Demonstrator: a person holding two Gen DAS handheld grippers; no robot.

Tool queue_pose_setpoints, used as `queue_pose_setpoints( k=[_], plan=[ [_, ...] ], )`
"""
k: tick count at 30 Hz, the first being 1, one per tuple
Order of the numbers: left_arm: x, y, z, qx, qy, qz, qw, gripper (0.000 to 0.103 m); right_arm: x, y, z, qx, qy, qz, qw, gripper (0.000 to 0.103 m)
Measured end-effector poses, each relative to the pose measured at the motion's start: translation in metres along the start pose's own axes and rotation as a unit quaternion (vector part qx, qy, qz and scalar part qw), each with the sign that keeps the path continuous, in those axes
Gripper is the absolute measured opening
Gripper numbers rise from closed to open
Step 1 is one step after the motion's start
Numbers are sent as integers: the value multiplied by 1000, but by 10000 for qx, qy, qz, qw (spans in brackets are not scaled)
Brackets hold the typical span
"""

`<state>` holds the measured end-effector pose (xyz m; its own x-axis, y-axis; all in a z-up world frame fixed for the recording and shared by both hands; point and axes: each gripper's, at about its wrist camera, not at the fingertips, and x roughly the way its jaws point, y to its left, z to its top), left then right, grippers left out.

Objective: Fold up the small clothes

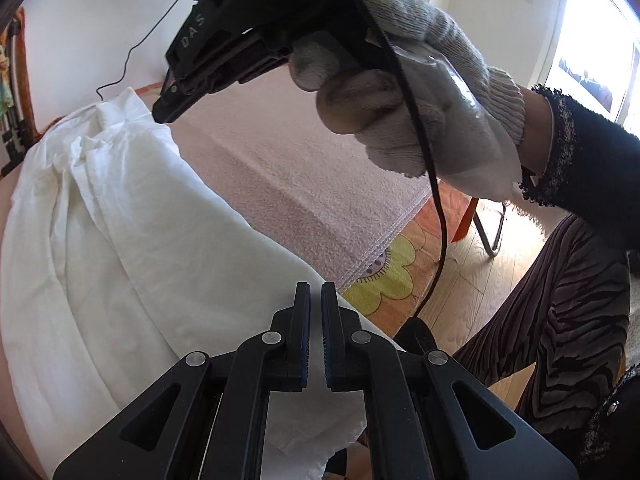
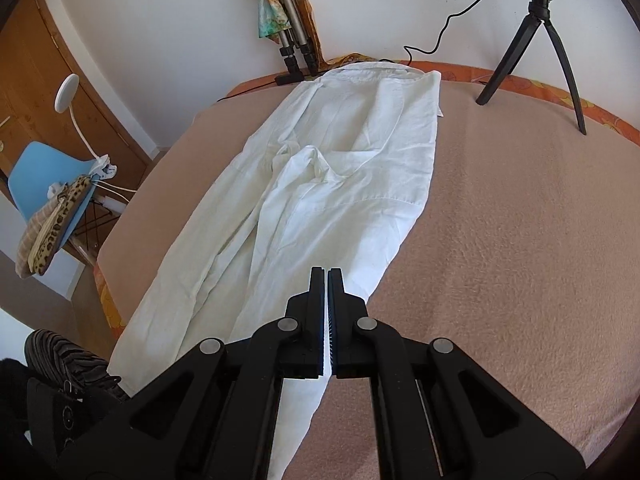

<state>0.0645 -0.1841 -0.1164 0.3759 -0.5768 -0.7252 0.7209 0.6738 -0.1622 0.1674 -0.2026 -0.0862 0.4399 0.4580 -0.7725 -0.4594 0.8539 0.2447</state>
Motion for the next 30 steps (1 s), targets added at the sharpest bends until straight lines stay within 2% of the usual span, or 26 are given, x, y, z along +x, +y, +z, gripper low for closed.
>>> queue_pose_setpoints(
  k=[4, 7, 8, 13, 16, 19, 20, 21, 23, 27, 30],
  plan=[
    [3, -5, -1, 43, 40, -238, 9997, 4, 34, 4, 6, -459, 297, -254, 9982, 2],
    [9, -11, -5, 121, 170, -478, 9986, 4, 60, -20, 11, -286, 475, -706, 9960, 2],
    [9, -13, -7, 144, 86, -456, 9988, 4, 64, -29, 14, -187, 445, -811, 9955, 0],
    [8, -16, -9, 143, 70, -529, 9985, 4, 68, -38, 25, -197, 310, -1147, 9927, 0],
    [2, -19, -11, 169, 60, -524, 9985, 4, 57, -40, 30, -71, 260, -1241, 9919, 1],
    [-14, -17, -12, 18, -33, -590, 9983, 7, 30, -42, 27, 180, 105, -968, 9951, 6],
    [-21, -12, -12, -58, -97, -579, 9983, 13, 21, -41, 24, 253, 52, -924, 9954, 16],
    [-30, -7, -13, -152, -176, -562, 9982, 19, 10, -41, 19, 339, -10, -910, 9953, 34],
    [-49, 4, -16, -360, -354, -567, 9971, 23, -9, -40, 7, 538, -120, -722, 9959, 52],
    [-89, 37, -31, -816, -578, -263, 9946, 35, -37, -28, -30, 802, -93, -368, 9961, 52],
    [-116, 66, -48, -1138, -624, 47, 9915, 35, -46, -14, -66, 912, 94, -132, 9957, 52]
  ],
)
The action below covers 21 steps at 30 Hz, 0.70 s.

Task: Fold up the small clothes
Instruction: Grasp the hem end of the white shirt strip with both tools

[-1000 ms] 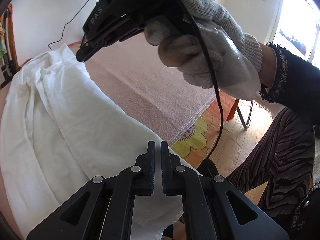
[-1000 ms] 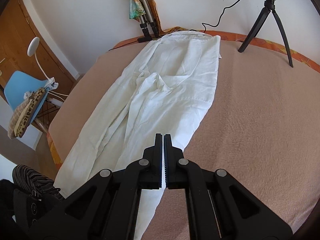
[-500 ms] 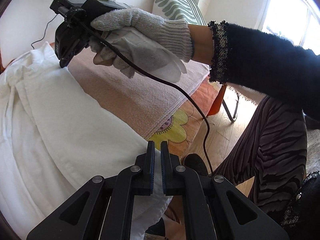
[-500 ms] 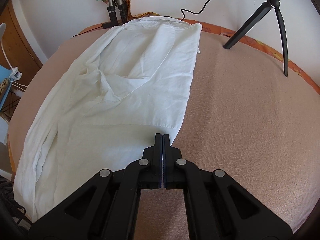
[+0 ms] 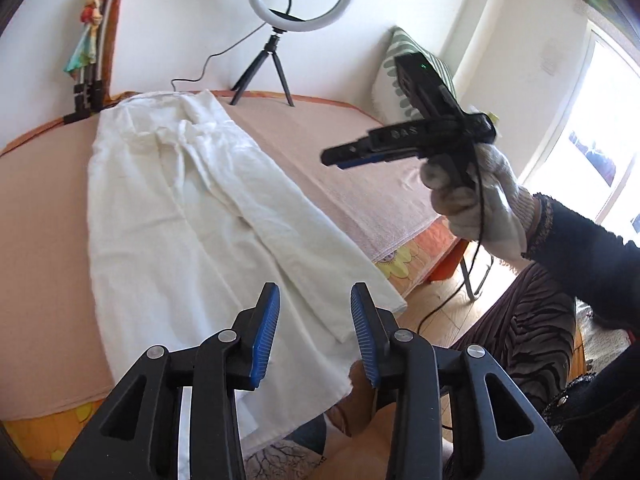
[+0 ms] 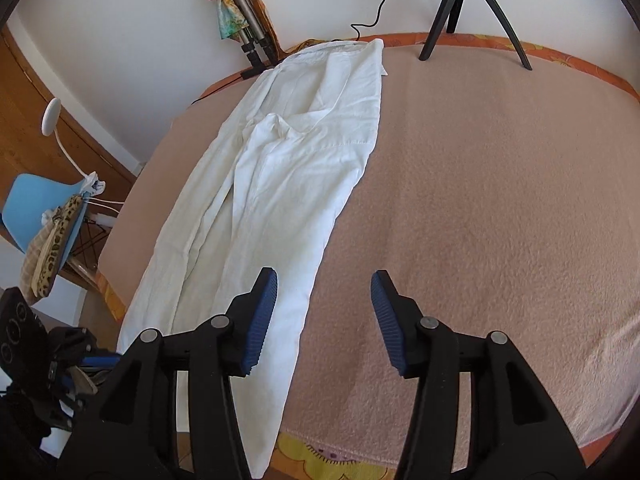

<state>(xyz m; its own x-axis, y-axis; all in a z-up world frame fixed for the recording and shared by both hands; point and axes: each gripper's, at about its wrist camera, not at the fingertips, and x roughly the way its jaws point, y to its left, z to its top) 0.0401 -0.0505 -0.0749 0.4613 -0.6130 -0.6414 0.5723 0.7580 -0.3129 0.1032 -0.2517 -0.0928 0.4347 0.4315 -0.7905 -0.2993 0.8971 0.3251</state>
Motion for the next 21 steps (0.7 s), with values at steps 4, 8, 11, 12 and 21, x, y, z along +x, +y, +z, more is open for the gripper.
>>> queue_pose_setpoints(
  k=[4, 8, 11, 12, 21],
  plan=[
    [-27, 49, -23, -848, 127, 283, 9959, 36, -8, 11, -43, 94, 306, 306, 9990, 52],
    [-38, 84, -46, -1811, 352, 121, 9828, 36, -17, 13, -79, 351, 563, 708, 9953, 52],
    [-33, 91, -56, -2086, 576, -27, 9763, 36, -17, 9, -101, 607, 886, 989, 9893, 56],
    [-29, 92, -58, -2150, 672, -59, 9743, 36, -15, 9, -106, 670, 1000, 1065, 9870, 59],
    [-5, 99, -65, -2684, 1013, -574, 9562, 36, -6, -1, -122, 1012, 1446, 1464, 9734, 65]
  ],
)
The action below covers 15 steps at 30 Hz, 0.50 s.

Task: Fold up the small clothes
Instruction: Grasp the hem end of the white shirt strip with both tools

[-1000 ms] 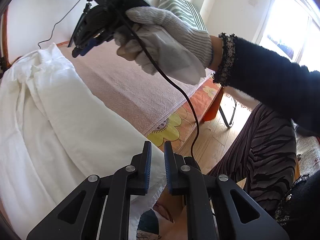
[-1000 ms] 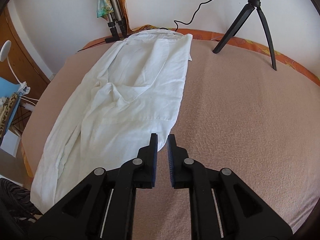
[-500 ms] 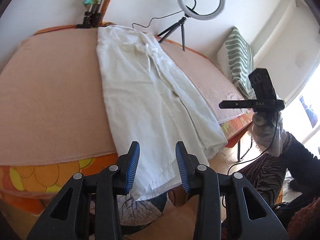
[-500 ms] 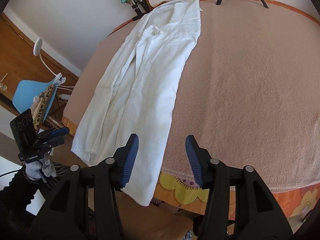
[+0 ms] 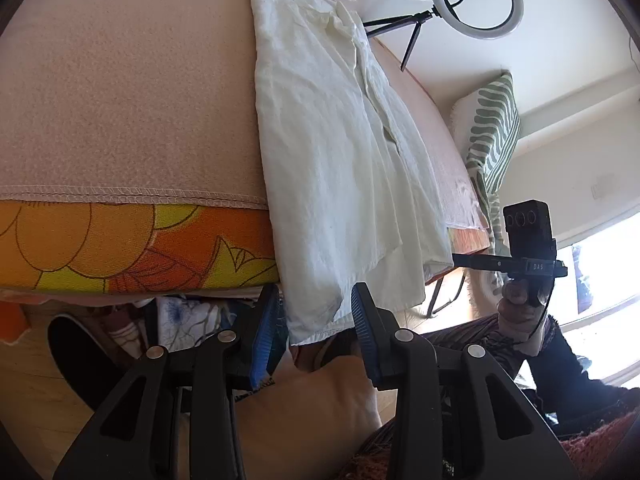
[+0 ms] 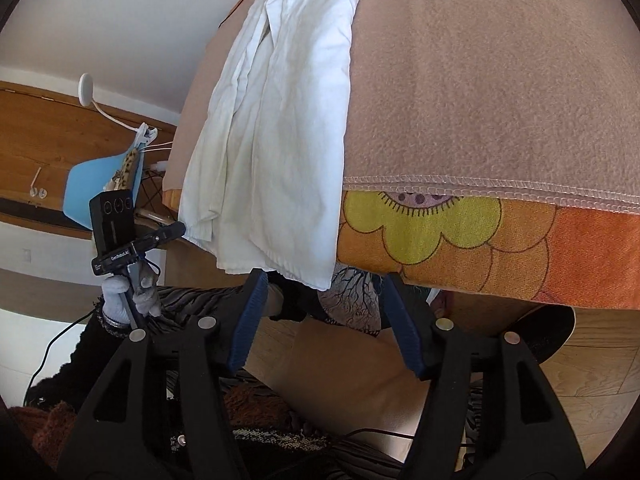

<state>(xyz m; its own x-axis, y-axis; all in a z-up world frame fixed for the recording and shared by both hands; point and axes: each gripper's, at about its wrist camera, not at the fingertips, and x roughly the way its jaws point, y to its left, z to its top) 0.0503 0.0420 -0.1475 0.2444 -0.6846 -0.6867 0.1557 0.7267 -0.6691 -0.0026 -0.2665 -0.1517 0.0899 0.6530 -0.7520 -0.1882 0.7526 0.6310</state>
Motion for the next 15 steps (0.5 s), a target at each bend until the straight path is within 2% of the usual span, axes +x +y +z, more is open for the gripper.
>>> queue_pose_setpoints(
  k=[5, 8, 11, 13, 15],
  plan=[
    [-2, -4, 0, 13, -50, -212, 9998, 35, 8, 3, 2, 92, 143, 290, 9994, 65],
    [-6, -1, 0, -22, -118, -273, 9996, 31, 16, 7, 4, 60, 180, 295, 9994, 64],
    [-5, -2, -1, 1, -164, -298, 9994, 15, 22, 4, 4, 13, 264, 362, 9990, 48],
    [-6, -5, -2, 54, -210, -296, 9993, 13, 25, 7, 3, -17, 276, 420, 9987, 36],
    [-10, -6, -1, 122, -252, -271, 9992, 10, 28, 12, 3, -69, 257, 421, 9988, 15]
  ],
)
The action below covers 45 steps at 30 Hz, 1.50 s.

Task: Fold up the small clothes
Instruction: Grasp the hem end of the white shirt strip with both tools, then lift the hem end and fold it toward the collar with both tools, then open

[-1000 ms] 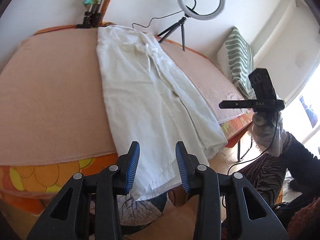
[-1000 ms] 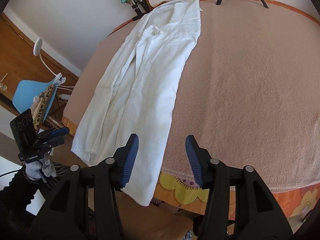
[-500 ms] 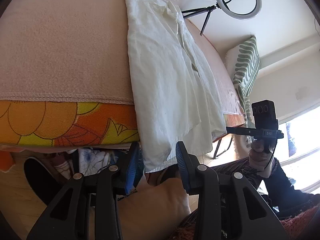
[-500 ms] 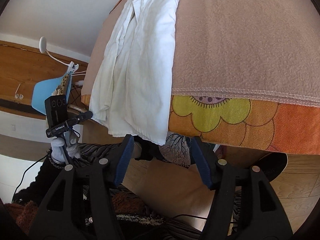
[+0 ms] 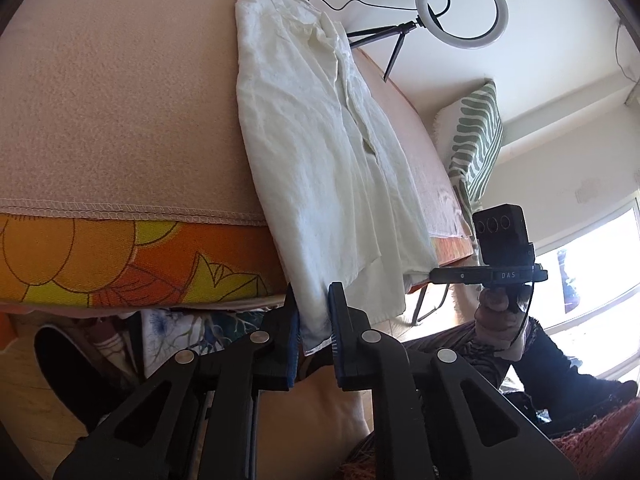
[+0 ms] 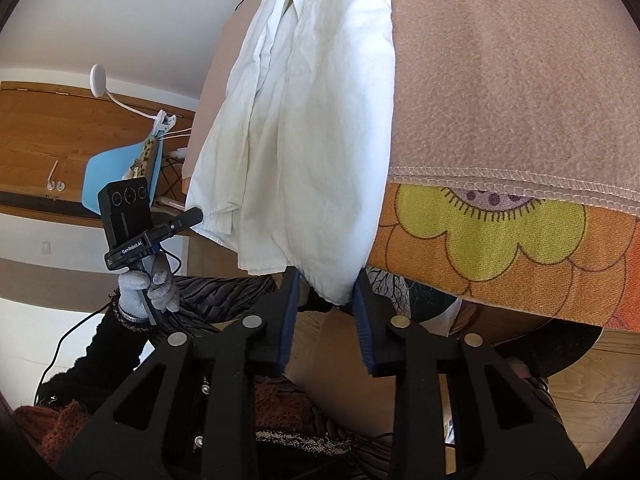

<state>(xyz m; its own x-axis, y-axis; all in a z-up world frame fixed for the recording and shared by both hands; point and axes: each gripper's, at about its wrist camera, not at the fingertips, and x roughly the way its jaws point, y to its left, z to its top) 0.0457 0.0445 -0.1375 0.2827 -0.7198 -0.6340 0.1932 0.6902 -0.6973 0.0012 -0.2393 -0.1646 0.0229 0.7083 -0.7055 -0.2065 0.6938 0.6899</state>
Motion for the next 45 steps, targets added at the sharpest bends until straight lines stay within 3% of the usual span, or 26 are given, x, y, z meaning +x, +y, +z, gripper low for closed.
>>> queue_pose_setpoints(
  k=[3, 12, 18, 25, 34, 41, 45],
  plan=[
    [-3, -2, 2, 67, -63, -21, 10000, 8, 3, 6, -3, -140, -164, 3, 9998, 9],
    [-16, -23, 25, 177, -421, -388, 9982, 7, -17, 19, 6, -372, -954, 311, 9943, 8],
    [-23, -37, 62, 368, -726, -427, 9958, 7, -45, 23, 32, -277, -1507, 412, 9873, 8],
    [-18, -38, 118, 466, -815, -224, 9953, 7, -64, 30, 83, -122, -1909, 231, 9813, 8],
    [8, -20, 175, 359, -690, 103, 9969, 7, -55, 10, 162, 98, -1882, -39, 9821, 8],
    [30, 9, 205, 64, -556, 197, 9982, 7, -38, -16, 202, 439, -1734, -281, 9835, 8],
    [39, 24, 212, -243, -562, 131, 9980, 12, -29, -23, 215, 506, -1678, -352, 9839, 8]
  ],
)
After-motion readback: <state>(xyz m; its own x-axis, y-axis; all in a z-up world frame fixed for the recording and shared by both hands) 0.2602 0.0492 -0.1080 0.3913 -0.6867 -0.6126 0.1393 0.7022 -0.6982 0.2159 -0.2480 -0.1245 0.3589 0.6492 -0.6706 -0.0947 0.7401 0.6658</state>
